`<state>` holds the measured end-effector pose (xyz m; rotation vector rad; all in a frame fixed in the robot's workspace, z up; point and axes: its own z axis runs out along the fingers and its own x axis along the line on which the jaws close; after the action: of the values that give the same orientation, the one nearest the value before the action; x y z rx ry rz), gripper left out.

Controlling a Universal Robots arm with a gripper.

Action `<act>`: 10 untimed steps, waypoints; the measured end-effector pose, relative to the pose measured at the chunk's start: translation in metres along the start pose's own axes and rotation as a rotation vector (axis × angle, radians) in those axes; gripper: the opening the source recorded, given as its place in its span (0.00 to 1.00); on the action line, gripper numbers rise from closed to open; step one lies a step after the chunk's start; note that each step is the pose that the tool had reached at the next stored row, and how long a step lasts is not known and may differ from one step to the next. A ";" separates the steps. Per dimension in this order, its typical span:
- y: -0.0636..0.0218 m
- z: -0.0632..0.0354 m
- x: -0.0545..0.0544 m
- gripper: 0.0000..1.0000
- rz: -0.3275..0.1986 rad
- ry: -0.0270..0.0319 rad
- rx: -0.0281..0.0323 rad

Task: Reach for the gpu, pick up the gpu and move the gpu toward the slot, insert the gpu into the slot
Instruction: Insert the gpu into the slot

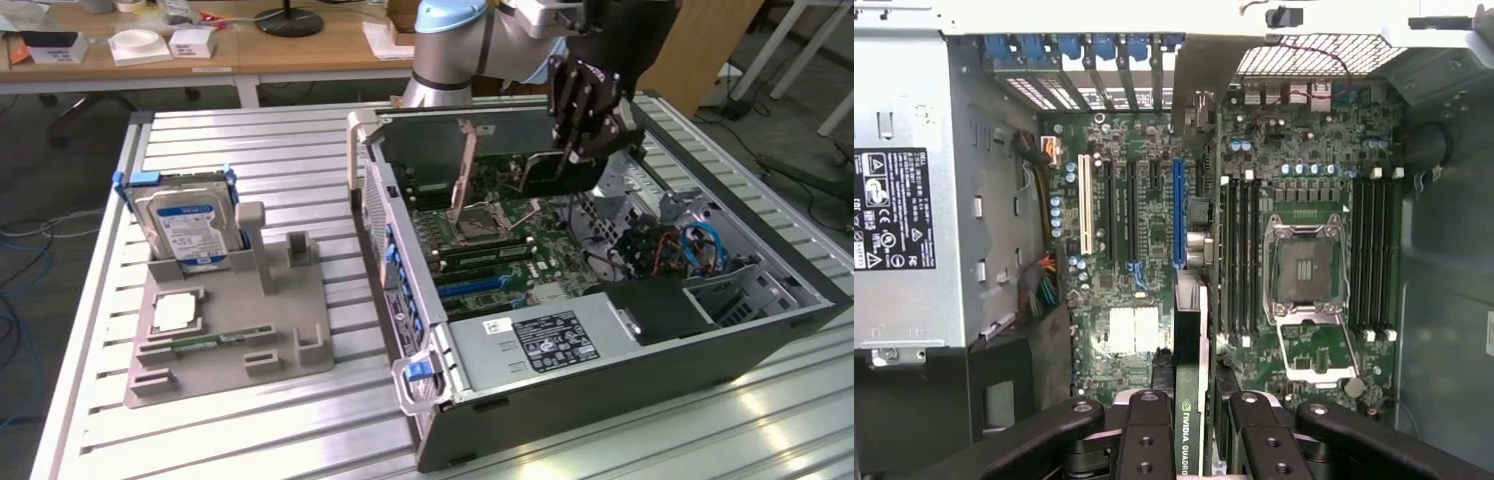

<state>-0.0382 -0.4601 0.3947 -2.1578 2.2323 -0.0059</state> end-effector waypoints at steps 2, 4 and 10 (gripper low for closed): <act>0.0000 0.0004 0.000 0.26 0.000 0.0020 -0.0009; 0.0000 0.0003 0.000 0.26 0.000 0.0021 -0.0009; 0.0036 0.0052 0.000 0.26 0.003 0.0024 -0.0077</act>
<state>-0.0417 -0.4601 0.3894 -2.1591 2.2409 0.0002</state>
